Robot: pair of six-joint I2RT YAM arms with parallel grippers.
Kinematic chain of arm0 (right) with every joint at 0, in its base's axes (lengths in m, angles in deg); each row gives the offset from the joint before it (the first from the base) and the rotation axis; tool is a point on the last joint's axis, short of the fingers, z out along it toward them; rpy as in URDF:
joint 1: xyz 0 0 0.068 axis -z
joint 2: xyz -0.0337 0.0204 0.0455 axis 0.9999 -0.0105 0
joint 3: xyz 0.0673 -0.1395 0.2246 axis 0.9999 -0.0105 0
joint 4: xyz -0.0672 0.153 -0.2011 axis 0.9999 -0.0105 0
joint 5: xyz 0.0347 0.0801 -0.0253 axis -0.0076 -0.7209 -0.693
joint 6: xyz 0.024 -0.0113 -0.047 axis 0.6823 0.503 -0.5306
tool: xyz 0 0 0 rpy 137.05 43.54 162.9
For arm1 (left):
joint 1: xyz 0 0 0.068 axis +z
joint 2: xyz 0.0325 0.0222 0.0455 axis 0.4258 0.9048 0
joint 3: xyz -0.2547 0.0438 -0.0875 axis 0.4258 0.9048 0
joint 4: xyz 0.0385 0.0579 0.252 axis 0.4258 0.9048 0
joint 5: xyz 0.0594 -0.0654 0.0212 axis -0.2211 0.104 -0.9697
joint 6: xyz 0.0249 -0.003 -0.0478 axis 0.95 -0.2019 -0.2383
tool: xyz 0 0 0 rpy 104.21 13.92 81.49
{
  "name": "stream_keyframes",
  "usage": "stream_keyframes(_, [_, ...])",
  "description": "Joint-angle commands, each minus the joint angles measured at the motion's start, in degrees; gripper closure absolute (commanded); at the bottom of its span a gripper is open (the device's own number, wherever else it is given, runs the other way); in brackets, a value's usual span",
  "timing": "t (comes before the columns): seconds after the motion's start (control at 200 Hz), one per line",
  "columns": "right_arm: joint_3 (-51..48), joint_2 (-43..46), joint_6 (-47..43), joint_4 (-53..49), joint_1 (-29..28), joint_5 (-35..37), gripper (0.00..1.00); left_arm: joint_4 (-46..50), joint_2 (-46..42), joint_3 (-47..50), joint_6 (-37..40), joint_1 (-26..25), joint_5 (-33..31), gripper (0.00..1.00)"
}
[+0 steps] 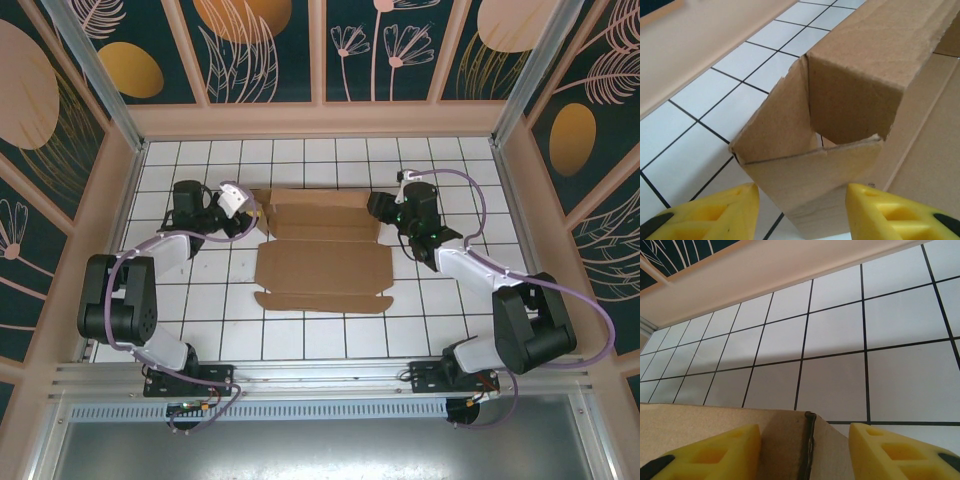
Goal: Fold the paper box
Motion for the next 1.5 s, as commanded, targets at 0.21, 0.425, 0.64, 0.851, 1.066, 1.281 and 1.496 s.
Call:
stream_keyframes(0.21, [0.24,-2.96,-1.13,-5.73,-0.79,-0.26,0.5,2.34,1.64,-3.84,8.59,0.18,7.33,0.52])
stream_keyframes(0.425, [0.26,-3.89,-1.13,-5.58,-0.82,-0.04,0.5,5.49,1.64,-4.5,10.12,-0.45,10.46,0.56])
stream_keyframes(0.64, [0.19,-4.24,-1.04,-5.18,-0.77,0.18,0.49,5.23,-0.5,-1.84,9.23,-2.05,8.61,0.57])
stream_keyframes(0.851, [-0.13,-4.4,-0.87,-4.83,-0.85,0.31,0.5,4.03,-2.43,-0.16,6.2,-4.55,2.6,0.58])
stream_keyframes(1.066, [-0.26,-3.97,-0.86,-4.87,-1.69,0.69,0.5,-5.0,-2.87,4.38,-2.06,-6.66,-6.52,0.58])
stream_keyframes(1.281, [-0.1,-3.91,-0.78,-5.18,-2.35,1.01,0.5,-11.71,-3.27,7.0,-8.39,-8.67,-15.47,0.51])
stream_keyframes(1.496, [-0.11,-3.71,-0.59,-5.18,-2.53,1.03,0.5,-8.57,-1.85,3.72,-11.83,-9.91,-18.71,0.61])
